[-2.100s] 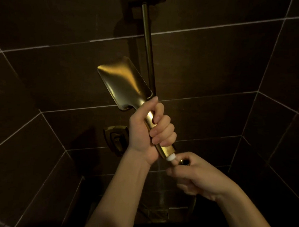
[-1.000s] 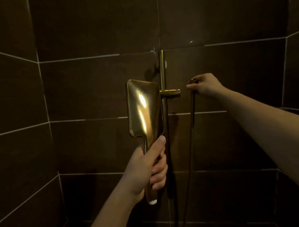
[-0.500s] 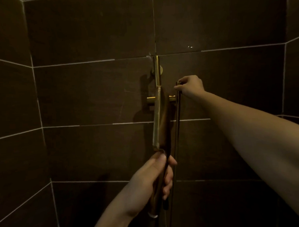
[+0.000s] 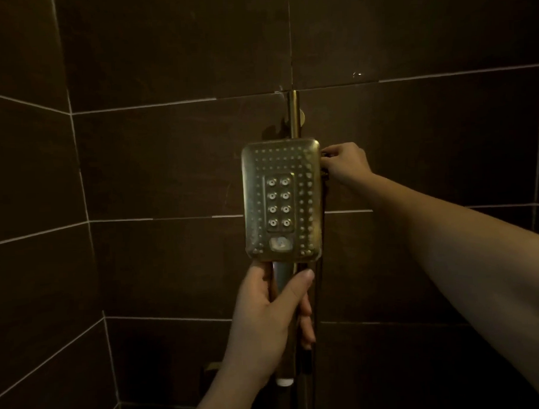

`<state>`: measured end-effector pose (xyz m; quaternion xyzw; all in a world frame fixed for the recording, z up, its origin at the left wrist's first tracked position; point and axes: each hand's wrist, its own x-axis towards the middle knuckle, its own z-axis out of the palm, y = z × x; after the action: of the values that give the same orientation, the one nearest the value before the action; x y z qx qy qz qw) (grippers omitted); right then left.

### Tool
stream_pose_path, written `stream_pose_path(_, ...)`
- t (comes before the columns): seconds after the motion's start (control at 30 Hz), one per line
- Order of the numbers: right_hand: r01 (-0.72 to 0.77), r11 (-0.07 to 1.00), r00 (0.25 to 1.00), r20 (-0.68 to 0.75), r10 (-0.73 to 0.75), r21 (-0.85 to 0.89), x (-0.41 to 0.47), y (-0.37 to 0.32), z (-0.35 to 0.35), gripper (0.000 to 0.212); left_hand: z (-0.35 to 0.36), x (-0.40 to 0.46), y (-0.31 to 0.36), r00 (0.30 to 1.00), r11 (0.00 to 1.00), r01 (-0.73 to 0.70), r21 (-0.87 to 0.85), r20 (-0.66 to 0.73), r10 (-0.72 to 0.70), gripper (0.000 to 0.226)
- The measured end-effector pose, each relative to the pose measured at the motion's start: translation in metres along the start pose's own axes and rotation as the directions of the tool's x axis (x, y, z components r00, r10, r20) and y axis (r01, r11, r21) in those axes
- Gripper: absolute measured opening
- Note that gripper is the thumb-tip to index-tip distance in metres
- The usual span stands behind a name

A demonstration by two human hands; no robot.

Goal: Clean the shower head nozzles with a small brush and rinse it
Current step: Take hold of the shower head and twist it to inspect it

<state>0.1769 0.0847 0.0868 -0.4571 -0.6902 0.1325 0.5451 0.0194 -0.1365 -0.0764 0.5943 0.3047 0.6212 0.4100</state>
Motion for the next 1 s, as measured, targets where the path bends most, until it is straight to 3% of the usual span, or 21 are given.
stream_pose_path(0.13,0.067,0.984,0.996,-0.040,-0.074,-0.168,-0.008,0.003,0.001,0.022,0.002,-0.002,-0.008,1.000,0.999,-0.025,0.047,0.000,0.025,0.030)
stream_pose_path(0.27,0.142,0.961,0.987,-0.036,-0.155,-0.239,-0.015,0.004,0.003,0.039,0.005,-0.001,-0.018,1.000,1.000,0.004,0.024,0.006,-0.004,0.034)
stream_pose_path(0.37,0.228,0.848,0.966,0.004,-0.257,-0.479,-0.019,0.012,0.008,0.025,0.002,0.000,-0.023,0.998,0.998,0.054,-0.028,-0.021,-0.054,0.035)
stream_pose_path(0.47,0.207,0.815,0.978,0.097,-0.184,-0.541,-0.020,0.006,0.002,0.035,-0.001,0.000,-0.025,0.995,0.991,0.095,-0.092,-0.027,-0.098,0.036)
stream_pose_path(0.53,0.152,0.806,0.985,0.159,-0.073,-0.572,-0.023,0.000,-0.002,0.041,-0.001,-0.004,-0.024,0.990,0.984,0.137,-0.112,0.001,-0.138,0.035)
stream_pose_path(0.6,0.075,0.833,0.989,0.146,0.007,-0.549,-0.036,0.003,-0.003,0.061,-0.002,-0.010,-0.023,0.983,0.977,0.182,-0.109,0.027,-0.180,0.027)
stream_pose_path(0.73,-0.068,0.887,0.995,-0.094,0.028,-0.458,-0.133,0.028,-0.021,0.068,0.002,-0.031,-0.038,0.973,0.972,0.220,-0.078,0.087,-0.214,0.022)
stream_pose_path(0.8,-0.135,0.846,0.985,-0.164,0.057,-0.516,-0.214,0.045,-0.039,0.065,0.007,-0.050,-0.053,0.958,0.966,0.255,-0.050,0.153,-0.245,0.020)
stream_pose_path(0.87,-0.256,0.787,0.966,-0.188,0.180,-0.562,-0.305,0.060,-0.058,0.062,0.017,-0.080,-0.072,0.926,0.951,0.309,-0.003,0.227,-0.300,0.019)
stream_pose_path(1.0,-0.544,0.579,0.829,-0.284,0.481,-0.607,-0.478,0.080,-0.100,0.059,0.053,-0.160,-0.109,0.794,0.895,0.422,0.141,0.420,-0.440,0.024)
